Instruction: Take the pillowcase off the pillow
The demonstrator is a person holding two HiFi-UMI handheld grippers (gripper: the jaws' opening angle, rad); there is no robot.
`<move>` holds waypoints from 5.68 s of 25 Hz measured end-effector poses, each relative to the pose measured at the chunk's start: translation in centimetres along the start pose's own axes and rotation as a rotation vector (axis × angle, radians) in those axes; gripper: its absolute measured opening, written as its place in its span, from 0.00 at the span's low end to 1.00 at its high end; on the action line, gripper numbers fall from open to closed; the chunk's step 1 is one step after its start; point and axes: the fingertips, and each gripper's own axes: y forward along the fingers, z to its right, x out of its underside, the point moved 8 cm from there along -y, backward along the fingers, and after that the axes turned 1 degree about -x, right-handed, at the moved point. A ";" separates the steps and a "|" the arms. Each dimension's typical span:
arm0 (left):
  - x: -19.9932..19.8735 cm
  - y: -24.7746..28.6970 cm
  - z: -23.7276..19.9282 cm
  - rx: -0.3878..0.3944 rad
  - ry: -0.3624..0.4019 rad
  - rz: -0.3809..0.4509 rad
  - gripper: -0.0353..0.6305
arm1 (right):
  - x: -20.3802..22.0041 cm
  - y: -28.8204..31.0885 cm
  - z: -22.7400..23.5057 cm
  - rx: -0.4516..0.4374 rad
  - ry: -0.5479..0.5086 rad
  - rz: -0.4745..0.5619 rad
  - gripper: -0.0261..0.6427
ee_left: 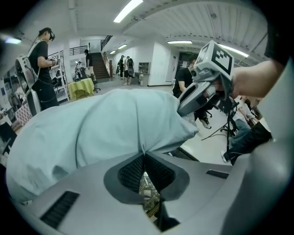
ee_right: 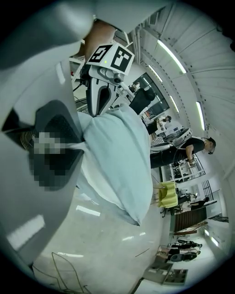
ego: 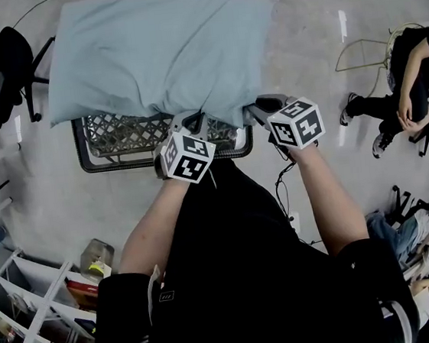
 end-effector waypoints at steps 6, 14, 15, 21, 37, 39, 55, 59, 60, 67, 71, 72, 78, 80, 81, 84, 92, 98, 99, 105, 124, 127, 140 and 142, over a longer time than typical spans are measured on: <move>2.7 -2.2 -5.7 -0.192 -0.022 -0.055 0.06 | -0.4 -1.3 1.1 0.029 -0.028 0.017 0.10; 2.4 -4.3 -6.5 -0.055 0.000 0.029 0.06 | -0.8 -1.7 1.7 0.007 -0.040 -0.009 0.15; 1.8 -3.5 -5.0 -0.020 0.011 0.040 0.09 | -0.4 -1.6 1.7 0.008 -0.034 -0.013 0.16; 0.2 1.5 -1.3 -0.044 0.070 -0.028 0.37 | 1.4 -2.2 1.6 -0.029 0.048 0.030 0.15; 2.2 -0.6 -3.6 -0.016 0.013 -0.046 0.06 | 6.1 1.1 0.7 -0.091 0.178 -0.012 0.34; 2.2 -0.6 -3.7 -0.019 0.036 -0.050 0.06 | 6.0 2.1 0.8 -0.097 0.179 -0.001 0.29; 1.7 -4.2 -7.1 -0.172 0.155 -0.063 0.06 | 3.3 -2.0 2.2 -0.034 -0.023 0.011 0.08; 2.7 -6.9 -12.0 -0.211 0.093 -0.086 0.06 | 3.1 -3.6 4.0 -0.039 0.049 0.037 0.08; 2.5 -6.7 -11.7 -0.184 0.137 -0.086 0.06 | 2.7 -3.6 3.8 -0.041 0.033 0.032 0.08; 1.6 -2.8 -7.6 -0.082 0.103 -0.021 0.37 | 2.3 -2.6 2.3 -0.046 0.049 0.018 0.08; 1.8 -1.5 -9.3 -0.138 0.064 -0.051 0.08 | 2.6 -2.7 1.8 -0.011 0.050 0.019 0.08; 1.8 -1.7 -9.8 -0.134 0.057 -0.047 0.07 | 2.5 -2.9 1.9 -0.008 0.054 0.028 0.08; 1.0 -6.0 -11.2 -0.140 0.069 0.019 0.06 | 1.3 -4.7 2.0 -0.015 0.043 0.061 0.08; 0.9 -6.6 -11.8 -0.146 0.083 0.024 0.06 | 1.0 -5.0 2.1 -0.013 0.039 0.064 0.08; 1.0 -6.8 -12.3 -0.149 0.082 0.025 0.06 | 0.9 -5.2 2.1 -0.015 0.043 0.069 0.08; 1.2 -7.0 -13.5 -0.156 0.055 0.015 0.06 | 0.7 -5.9 1.7 -0.025 0.058 0.083 0.08; 0.9 -7.0 -15.2 -0.133 0.048 0.039 0.08 | 1.8 -6.6 -0.3 -0.003 0.106 0.104 0.08; -2.1 -7.2 -8.3 0.137 0.094 0.130 0.16 | 3.5 -4.3 -1.6 0.070 0.134 0.025 0.08; -2.4 -6.3 -5.8 0.197 0.140 0.119 0.24 | 3.5 -4.2 -1.8 0.074 0.152 0.036 0.08; -2.6 -1.4 -0.8 0.154 0.272 0.056 0.28 | 3.2 -4.3 -3.0 0.096 0.162 0.059 0.08; 0.8 -5.4 -12.9 -0.036 0.215 0.016 0.07 | 4.4 -5.9 -3.0 0.104 0.187 0.096 0.08; 1.1 -7.6 -19.2 -0.259 0.160 0.011 0.06 | 4.9 -6.4 -2.0 0.084 0.259 0.119 0.07; -8.1 -3.7 -15.7 0.101 0.142 0.141 0.06 | 5.7 -6.3 0.8 0.089 0.251 -0.073 0.28; -10.1 -2.4 -15.6 0.110 0.169 0.131 0.07 | 5.3 -7.5 2.8 0.107 0.300 -0.008 0.27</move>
